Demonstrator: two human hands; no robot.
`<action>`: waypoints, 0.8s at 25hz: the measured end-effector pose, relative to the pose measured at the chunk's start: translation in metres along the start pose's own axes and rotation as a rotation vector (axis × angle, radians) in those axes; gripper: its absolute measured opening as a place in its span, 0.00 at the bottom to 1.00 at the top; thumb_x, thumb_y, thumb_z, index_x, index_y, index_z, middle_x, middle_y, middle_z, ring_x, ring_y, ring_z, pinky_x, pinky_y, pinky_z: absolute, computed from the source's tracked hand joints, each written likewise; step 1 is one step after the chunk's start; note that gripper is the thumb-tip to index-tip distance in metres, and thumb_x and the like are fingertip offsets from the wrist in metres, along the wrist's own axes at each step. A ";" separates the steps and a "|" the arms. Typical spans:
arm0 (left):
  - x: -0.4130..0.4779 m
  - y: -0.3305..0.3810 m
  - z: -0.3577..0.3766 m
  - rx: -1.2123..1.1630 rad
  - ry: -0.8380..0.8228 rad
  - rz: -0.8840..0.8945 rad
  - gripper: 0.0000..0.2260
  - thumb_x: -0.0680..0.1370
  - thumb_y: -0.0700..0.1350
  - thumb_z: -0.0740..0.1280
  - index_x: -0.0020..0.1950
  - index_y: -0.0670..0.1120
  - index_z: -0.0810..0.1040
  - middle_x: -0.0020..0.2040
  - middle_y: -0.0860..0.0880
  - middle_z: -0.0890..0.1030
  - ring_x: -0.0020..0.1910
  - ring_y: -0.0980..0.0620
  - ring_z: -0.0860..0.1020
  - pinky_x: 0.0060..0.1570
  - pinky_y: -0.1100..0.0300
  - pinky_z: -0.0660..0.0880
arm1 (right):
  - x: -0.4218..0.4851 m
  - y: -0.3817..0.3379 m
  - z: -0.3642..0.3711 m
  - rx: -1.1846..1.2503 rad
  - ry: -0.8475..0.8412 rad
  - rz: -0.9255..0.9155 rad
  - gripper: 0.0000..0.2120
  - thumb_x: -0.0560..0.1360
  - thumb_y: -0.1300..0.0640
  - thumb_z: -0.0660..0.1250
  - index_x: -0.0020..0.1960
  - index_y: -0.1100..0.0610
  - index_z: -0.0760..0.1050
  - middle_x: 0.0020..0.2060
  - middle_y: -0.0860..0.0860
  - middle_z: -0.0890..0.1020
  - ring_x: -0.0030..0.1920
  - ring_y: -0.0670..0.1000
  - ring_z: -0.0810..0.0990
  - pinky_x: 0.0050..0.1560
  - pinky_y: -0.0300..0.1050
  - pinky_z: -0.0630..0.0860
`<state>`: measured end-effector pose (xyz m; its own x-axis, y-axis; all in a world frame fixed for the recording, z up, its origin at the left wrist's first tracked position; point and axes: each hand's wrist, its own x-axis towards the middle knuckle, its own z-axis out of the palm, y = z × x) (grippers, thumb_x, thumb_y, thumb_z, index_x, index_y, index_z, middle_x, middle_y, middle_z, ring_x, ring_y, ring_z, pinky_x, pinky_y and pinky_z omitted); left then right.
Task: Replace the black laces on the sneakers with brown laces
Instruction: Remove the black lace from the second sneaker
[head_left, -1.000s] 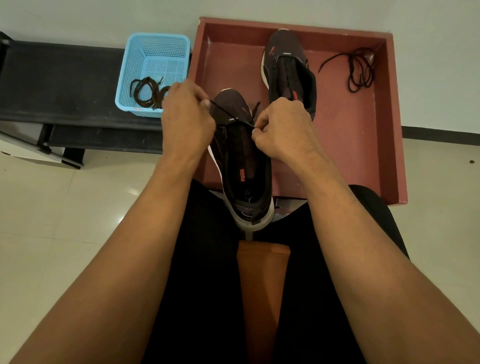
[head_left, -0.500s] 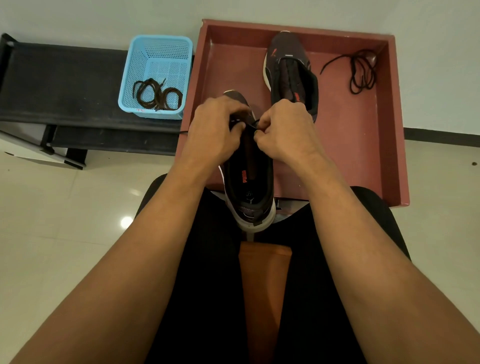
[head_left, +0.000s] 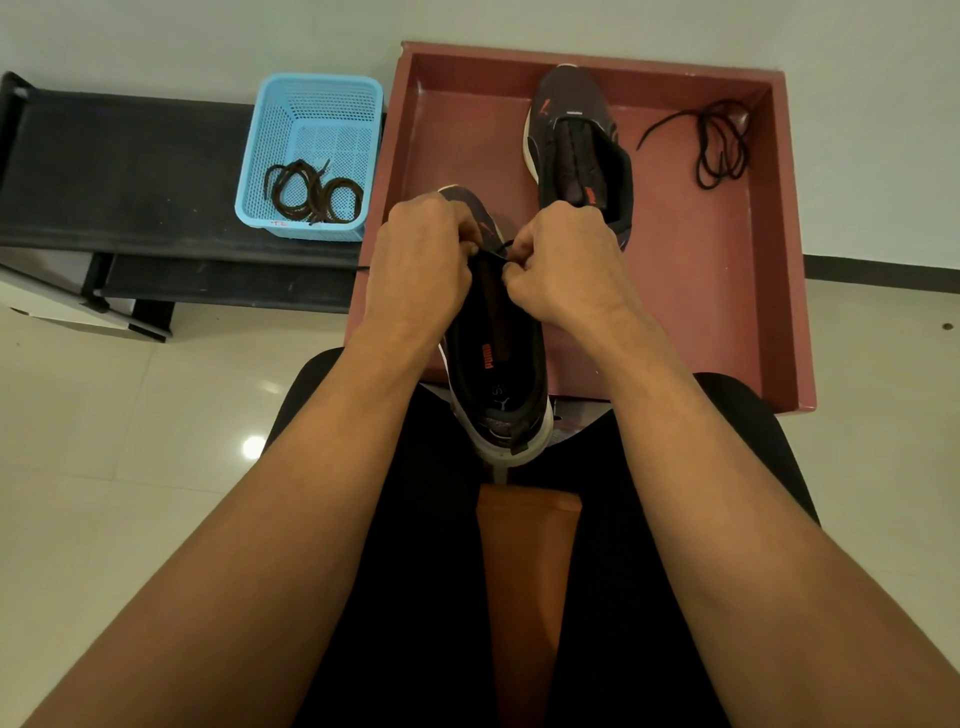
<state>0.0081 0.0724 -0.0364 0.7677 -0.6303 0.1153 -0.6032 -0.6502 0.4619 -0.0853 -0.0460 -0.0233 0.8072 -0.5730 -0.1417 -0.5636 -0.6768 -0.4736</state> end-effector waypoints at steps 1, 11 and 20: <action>0.000 0.000 0.000 0.000 -0.008 0.007 0.05 0.77 0.42 0.74 0.51 0.49 0.88 0.51 0.48 0.85 0.50 0.48 0.83 0.52 0.52 0.80 | 0.000 0.000 0.000 0.003 -0.002 0.001 0.07 0.75 0.56 0.73 0.52 0.53 0.86 0.42 0.52 0.85 0.45 0.54 0.85 0.49 0.48 0.84; 0.002 -0.015 -0.009 -0.118 0.180 -0.193 0.01 0.78 0.40 0.70 0.47 0.46 0.81 0.47 0.50 0.81 0.46 0.54 0.76 0.48 0.59 0.72 | 0.002 0.003 0.001 0.008 0.008 0.016 0.03 0.75 0.57 0.73 0.47 0.53 0.85 0.39 0.51 0.84 0.43 0.53 0.85 0.46 0.48 0.84; 0.001 -0.023 -0.013 -0.046 0.095 -0.085 0.14 0.77 0.41 0.69 0.63 0.48 0.81 0.62 0.46 0.80 0.62 0.44 0.76 0.61 0.54 0.71 | 0.002 0.005 0.000 0.019 0.003 0.009 0.03 0.75 0.58 0.73 0.46 0.53 0.86 0.37 0.49 0.84 0.43 0.51 0.85 0.44 0.42 0.79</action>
<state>0.0251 0.0923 -0.0351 0.8339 -0.5294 0.1558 -0.5262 -0.6779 0.5134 -0.0861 -0.0507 -0.0261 0.8015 -0.5805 -0.1437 -0.5676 -0.6626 -0.4887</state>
